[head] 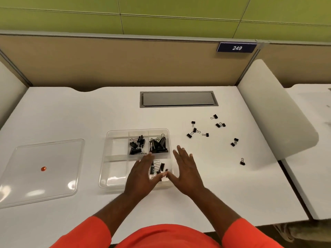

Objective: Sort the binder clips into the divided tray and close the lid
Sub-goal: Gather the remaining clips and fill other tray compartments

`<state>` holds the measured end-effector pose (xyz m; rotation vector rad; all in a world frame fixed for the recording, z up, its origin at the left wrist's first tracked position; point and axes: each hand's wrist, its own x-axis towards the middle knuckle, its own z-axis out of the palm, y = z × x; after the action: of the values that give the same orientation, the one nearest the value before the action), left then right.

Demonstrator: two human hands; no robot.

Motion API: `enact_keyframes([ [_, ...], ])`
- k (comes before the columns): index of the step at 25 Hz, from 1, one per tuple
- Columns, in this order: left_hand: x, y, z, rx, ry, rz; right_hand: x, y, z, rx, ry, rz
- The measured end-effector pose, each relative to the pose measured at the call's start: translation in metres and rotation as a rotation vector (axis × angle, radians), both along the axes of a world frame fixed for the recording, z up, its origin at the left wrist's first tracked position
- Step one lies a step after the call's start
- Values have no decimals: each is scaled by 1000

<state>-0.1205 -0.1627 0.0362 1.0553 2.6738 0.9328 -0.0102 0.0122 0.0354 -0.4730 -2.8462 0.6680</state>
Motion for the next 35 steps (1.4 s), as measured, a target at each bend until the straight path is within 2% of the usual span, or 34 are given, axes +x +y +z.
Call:
enact_keyframes([
  [11,23,121,-13,-36,-86,-144,43,102,-18,-39,-74,-159],
  [17,6,187,-26,-85,-122,-125,52,148,-44,-94,-148,-173],
  [23,-21,244,-44,-206,-204,-12,32,186,-55,-132,-144,-158],
  [28,-39,267,-57,-218,-85,56,1,216,-62,-154,-119,-158],
  [35,-49,275,-67,-87,-105,90,-51,235,-75,-200,18,-152],
])
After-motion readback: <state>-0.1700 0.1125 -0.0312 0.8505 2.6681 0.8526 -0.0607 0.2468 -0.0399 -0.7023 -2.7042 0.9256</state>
